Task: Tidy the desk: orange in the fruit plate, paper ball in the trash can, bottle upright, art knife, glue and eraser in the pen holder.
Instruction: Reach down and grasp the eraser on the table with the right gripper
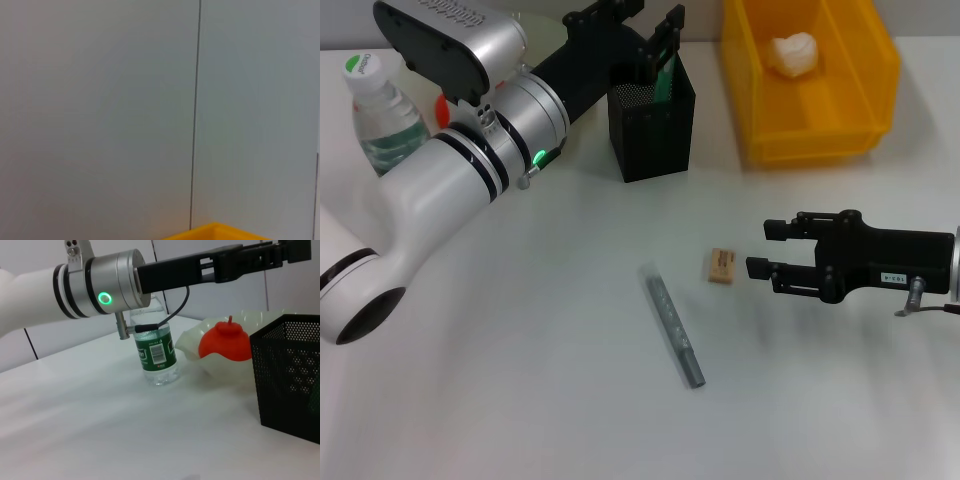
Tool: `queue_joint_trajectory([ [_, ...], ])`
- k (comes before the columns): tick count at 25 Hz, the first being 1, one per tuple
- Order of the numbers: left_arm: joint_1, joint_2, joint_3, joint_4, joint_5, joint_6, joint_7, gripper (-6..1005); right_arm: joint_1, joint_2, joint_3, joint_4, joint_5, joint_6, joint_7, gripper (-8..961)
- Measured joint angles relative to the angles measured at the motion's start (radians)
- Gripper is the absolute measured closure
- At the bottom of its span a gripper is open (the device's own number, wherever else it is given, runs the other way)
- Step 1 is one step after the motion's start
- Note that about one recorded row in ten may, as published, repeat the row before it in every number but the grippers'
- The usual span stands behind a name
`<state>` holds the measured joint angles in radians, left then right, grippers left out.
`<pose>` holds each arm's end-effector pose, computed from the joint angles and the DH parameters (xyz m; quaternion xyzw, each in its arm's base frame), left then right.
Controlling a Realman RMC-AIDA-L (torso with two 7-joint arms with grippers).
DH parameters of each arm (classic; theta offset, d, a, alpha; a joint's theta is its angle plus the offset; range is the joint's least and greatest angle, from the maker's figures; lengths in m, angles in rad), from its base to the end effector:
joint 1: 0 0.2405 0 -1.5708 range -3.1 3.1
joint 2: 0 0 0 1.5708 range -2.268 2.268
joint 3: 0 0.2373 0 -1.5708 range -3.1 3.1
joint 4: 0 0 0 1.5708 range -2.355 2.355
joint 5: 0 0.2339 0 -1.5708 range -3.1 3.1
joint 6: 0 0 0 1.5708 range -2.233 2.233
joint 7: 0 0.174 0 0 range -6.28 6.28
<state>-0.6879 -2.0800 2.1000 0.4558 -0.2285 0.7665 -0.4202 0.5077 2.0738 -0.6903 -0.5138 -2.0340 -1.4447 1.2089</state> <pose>-0.1482 0.4343 -0.1028 -0.8366 -0.1720 -0.3460 0.3882 0.2828 0.3363 -0.0462 -0.9444 0.2100 0.2050 0.1482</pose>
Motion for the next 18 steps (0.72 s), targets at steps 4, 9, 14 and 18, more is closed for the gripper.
queue_joint_trajectory([
  [4,0.006,0.000,0.002,0.001,0.004,0.030,0.000,488,0.000,0.000,0.000,0.000,0.000,0.000,0.000,335],
  [9,0.042,0.001,0.022,0.009,0.013,0.139,-0.026,462,0.000,0.000,0.001,0.000,0.003,-0.001,0.000,336],
  [14,0.125,0.017,0.025,0.011,0.139,0.358,-0.130,392,0.001,0.000,0.009,0.000,0.005,0.000,0.000,336],
  [18,0.186,0.063,-0.036,0.010,0.361,0.543,-0.284,281,0.011,-0.003,0.010,-0.004,0.006,-0.002,0.004,336],
])
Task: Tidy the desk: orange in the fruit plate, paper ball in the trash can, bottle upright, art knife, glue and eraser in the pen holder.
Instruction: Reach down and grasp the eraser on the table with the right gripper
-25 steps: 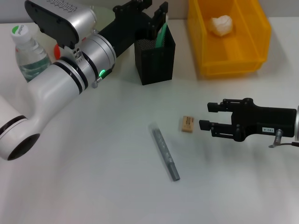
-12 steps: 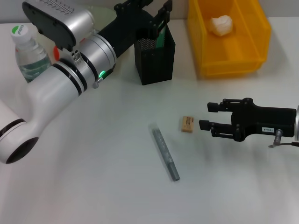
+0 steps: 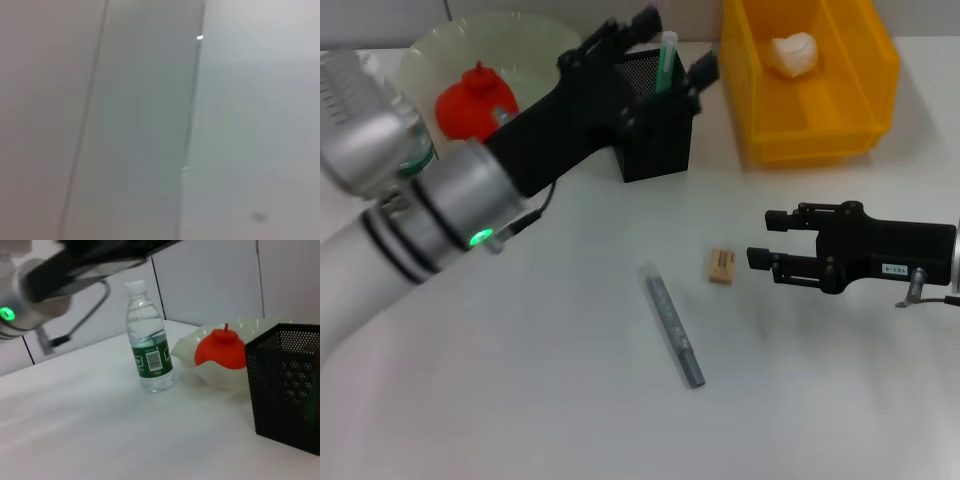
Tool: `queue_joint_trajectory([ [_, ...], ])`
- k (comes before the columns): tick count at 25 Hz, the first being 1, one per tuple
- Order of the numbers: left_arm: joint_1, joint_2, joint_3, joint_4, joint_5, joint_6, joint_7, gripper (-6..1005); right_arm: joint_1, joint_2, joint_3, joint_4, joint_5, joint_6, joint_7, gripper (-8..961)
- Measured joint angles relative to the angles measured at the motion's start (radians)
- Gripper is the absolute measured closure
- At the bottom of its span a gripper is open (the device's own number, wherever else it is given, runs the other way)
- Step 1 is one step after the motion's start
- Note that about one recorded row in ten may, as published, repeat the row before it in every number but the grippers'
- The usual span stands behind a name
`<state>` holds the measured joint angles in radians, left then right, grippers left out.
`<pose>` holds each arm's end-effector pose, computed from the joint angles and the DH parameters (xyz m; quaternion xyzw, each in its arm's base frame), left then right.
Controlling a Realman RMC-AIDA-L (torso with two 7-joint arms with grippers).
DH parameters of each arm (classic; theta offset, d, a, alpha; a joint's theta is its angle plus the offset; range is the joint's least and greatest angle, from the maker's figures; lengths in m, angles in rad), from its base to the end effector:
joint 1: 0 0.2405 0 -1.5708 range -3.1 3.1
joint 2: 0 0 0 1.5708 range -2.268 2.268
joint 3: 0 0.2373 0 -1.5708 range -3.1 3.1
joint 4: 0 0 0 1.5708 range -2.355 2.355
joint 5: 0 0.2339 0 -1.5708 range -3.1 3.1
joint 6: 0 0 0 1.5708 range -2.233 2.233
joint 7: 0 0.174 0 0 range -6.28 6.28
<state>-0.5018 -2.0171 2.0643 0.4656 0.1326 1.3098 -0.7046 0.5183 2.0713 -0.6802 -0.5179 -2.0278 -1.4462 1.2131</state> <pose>-0.1580 0.3499 -0.0719 -0.8378 -0.1156 -0.4830 0.2268 0.2793 0.3416 -0.0424 -0.9431 0.2070 0.2101 0.1533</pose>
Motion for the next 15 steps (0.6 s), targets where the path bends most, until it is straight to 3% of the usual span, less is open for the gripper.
queue_joint_trajectory([
  [1,0.000,0.000,0.000,0.000,0.000,0.000,0.000,254,0.000,0.000,0.000,0.000,0.000,0.000,0.000,336],
  [5,0.038,0.039,-0.091,-0.001,0.203,0.124,-0.113,195,0.007,-0.001,0.001,-0.001,0.001,-0.003,0.002,336],
  [6,0.047,0.062,-0.154,-0.006,0.328,0.184,-0.174,185,0.008,-0.002,0.001,-0.002,0.001,-0.004,0.002,336],
  [8,0.050,0.077,-0.217,-0.010,0.450,0.223,-0.229,176,0.010,-0.002,0.001,-0.003,0.002,-0.005,0.003,336],
  [9,0.050,0.077,-0.217,-0.010,0.450,0.223,-0.229,177,0.010,-0.002,0.001,-0.003,0.002,-0.005,0.003,336],
  [15,0.060,0.099,-0.408,-0.011,0.768,0.264,-0.383,180,0.020,-0.003,-0.001,-0.006,0.003,-0.009,0.008,336],
])
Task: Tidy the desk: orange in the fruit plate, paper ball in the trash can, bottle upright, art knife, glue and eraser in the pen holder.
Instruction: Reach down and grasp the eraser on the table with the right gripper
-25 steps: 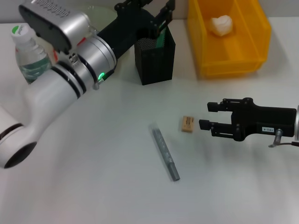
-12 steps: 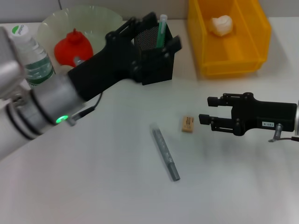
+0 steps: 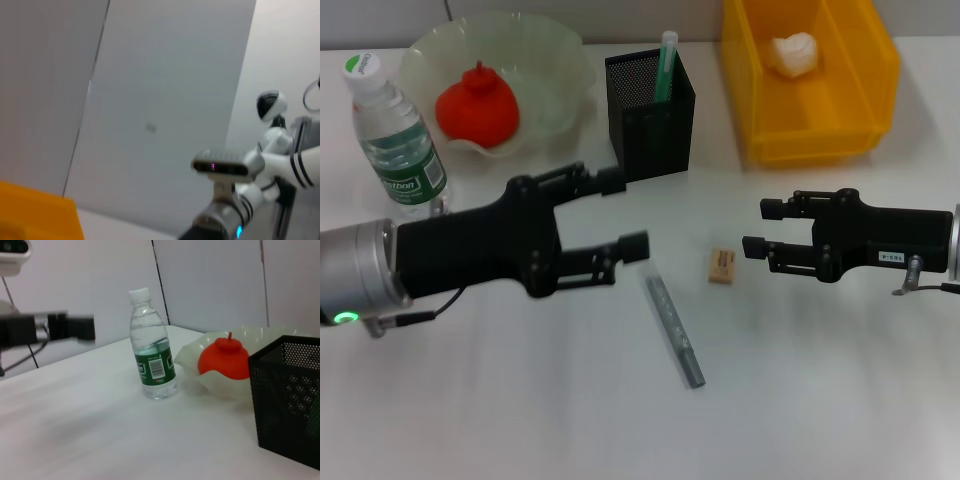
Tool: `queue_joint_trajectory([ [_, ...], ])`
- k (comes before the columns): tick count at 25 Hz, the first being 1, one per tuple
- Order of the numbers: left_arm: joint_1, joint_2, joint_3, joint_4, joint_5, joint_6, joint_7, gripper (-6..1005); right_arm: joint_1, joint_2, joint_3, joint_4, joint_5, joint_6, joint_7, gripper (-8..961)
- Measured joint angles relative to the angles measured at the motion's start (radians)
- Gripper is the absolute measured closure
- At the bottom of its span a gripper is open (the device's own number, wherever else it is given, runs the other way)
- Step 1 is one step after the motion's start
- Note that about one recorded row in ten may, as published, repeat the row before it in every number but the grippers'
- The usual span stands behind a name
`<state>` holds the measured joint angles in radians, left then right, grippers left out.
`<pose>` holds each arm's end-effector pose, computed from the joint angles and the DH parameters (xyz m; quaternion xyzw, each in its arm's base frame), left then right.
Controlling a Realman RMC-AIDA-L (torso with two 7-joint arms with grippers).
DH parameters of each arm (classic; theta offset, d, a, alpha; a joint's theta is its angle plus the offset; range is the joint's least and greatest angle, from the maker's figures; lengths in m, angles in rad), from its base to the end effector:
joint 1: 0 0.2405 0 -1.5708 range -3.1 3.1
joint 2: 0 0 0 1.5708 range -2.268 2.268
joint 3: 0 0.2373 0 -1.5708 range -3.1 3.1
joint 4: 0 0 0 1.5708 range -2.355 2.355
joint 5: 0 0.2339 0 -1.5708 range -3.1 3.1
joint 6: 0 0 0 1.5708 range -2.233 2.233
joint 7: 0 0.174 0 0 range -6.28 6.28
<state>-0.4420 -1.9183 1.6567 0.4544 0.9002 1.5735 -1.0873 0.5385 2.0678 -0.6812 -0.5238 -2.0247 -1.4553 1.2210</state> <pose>-0.2124 0.3076 -0.0394 -0.9077 -0.1368 -0.3928 0.0563 0.2714 0.3477 -0.0396 -0.9450 0.1973 0.2136 0.1499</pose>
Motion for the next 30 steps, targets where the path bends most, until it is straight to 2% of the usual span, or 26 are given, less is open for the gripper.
queue_joint_trajectory([
  [4,0.005,-0.001,-0.095,0.000,0.156,0.005,-0.035,177,0.005,-0.001,-0.008,-0.035,-0.005,-0.028,0.051,336],
  [5,0.008,-0.003,-0.112,0.000,0.185,0.006,-0.038,176,0.009,-0.001,-0.020,-0.102,-0.018,-0.082,0.135,336],
  [7,0.013,-0.007,-0.130,0.006,0.234,0.004,-0.039,175,0.010,-0.002,-0.032,-0.144,-0.024,-0.109,0.182,336],
  [9,0.016,-0.010,-0.143,0.011,0.280,-0.002,-0.038,174,0.012,-0.002,-0.079,-0.262,-0.042,-0.164,0.308,336],
  [10,0.016,-0.010,-0.156,0.010,0.316,-0.006,-0.038,174,0.014,-0.005,-0.143,-0.375,-0.073,-0.193,0.413,336],
  [11,0.016,-0.010,-0.156,0.010,0.316,-0.006,-0.038,174,0.014,-0.005,-0.143,-0.375,-0.073,-0.193,0.413,336],
  [13,0.017,-0.010,-0.175,0.005,0.343,-0.011,-0.039,174,0.027,-0.010,-0.222,-0.492,-0.129,-0.218,0.535,336],
  [16,0.029,-0.010,-0.215,0.002,0.382,-0.014,-0.033,174,0.072,-0.012,-0.303,-0.589,-0.228,-0.234,0.662,336],
  [19,0.036,-0.010,-0.253,0.001,0.412,-0.015,-0.030,174,0.137,-0.001,-0.364,-0.619,-0.341,-0.236,0.746,336],
  [20,0.038,-0.011,-0.258,0.001,0.416,-0.015,-0.030,174,0.175,0.008,-0.415,-0.621,-0.413,-0.221,0.777,336],
  [22,0.041,-0.012,-0.265,0.002,0.420,-0.017,-0.029,174,0.186,0.011,-0.442,-0.620,-0.436,-0.209,0.786,336],
  [25,0.044,-0.013,-0.267,0.006,0.421,-0.022,-0.026,174,0.205,0.013,-0.570,-0.614,-0.458,-0.119,0.806,336],
  [26,0.044,-0.013,-0.267,0.006,0.421,-0.022,-0.026,174,0.205,0.013,-0.570,-0.614,-0.458,-0.119,0.806,336],
  [30,0.045,-0.015,-0.267,0.003,0.422,-0.026,-0.025,174,0.208,0.013,-0.691,-0.580,-0.460,-0.026,0.799,336],
])
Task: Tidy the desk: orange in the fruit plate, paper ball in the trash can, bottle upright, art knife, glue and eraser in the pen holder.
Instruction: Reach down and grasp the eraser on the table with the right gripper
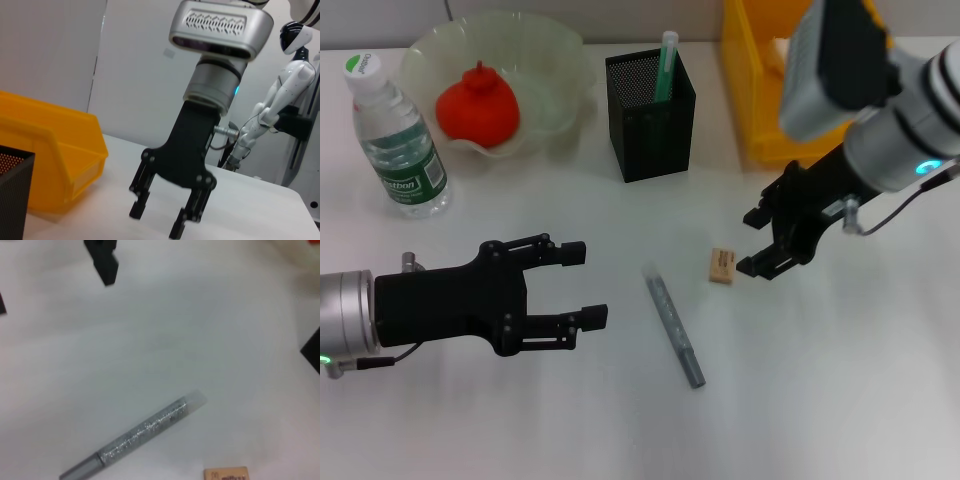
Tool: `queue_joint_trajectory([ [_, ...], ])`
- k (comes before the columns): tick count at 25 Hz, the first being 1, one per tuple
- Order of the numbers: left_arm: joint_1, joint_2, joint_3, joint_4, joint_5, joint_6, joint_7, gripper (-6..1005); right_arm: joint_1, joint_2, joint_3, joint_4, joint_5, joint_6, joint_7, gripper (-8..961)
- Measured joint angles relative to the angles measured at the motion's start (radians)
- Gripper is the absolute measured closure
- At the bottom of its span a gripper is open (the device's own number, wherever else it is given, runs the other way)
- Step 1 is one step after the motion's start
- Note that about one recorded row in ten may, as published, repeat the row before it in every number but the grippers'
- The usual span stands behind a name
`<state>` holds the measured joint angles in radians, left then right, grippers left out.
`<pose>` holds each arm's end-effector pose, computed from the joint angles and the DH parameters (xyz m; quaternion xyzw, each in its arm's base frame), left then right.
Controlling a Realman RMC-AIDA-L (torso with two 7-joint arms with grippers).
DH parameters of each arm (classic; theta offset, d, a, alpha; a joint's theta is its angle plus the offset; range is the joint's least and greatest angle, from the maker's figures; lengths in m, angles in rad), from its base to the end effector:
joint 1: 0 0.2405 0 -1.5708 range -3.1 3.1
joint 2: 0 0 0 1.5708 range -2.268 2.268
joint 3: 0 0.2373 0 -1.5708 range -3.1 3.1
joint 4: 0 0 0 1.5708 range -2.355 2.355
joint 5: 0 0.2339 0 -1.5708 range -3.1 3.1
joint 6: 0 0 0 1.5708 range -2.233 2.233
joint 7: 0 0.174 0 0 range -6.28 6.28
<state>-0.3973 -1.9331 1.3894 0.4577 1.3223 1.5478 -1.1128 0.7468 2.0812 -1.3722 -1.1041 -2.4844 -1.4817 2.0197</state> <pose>-0.2602 0.2952 -0.0434 -0.9413 -0.1568 -0.2919 0.0649 0.1551 0.3870 -0.0530 -0.9790 0.0850 -0.1698 0.0736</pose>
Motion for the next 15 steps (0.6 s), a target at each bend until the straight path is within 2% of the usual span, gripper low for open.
queue_joint_trajectory([
  [11,0.000,0.000,-0.010,-0.002,0.033,-0.016,0.000,174,0.006,0.003,-0.124,0.087,0.019,0.139,-0.015,336],
  [15,0.000,0.013,-0.013,0.001,0.041,-0.020,0.000,174,0.010,0.003,-0.132,0.121,0.048,0.173,-0.033,337],
])
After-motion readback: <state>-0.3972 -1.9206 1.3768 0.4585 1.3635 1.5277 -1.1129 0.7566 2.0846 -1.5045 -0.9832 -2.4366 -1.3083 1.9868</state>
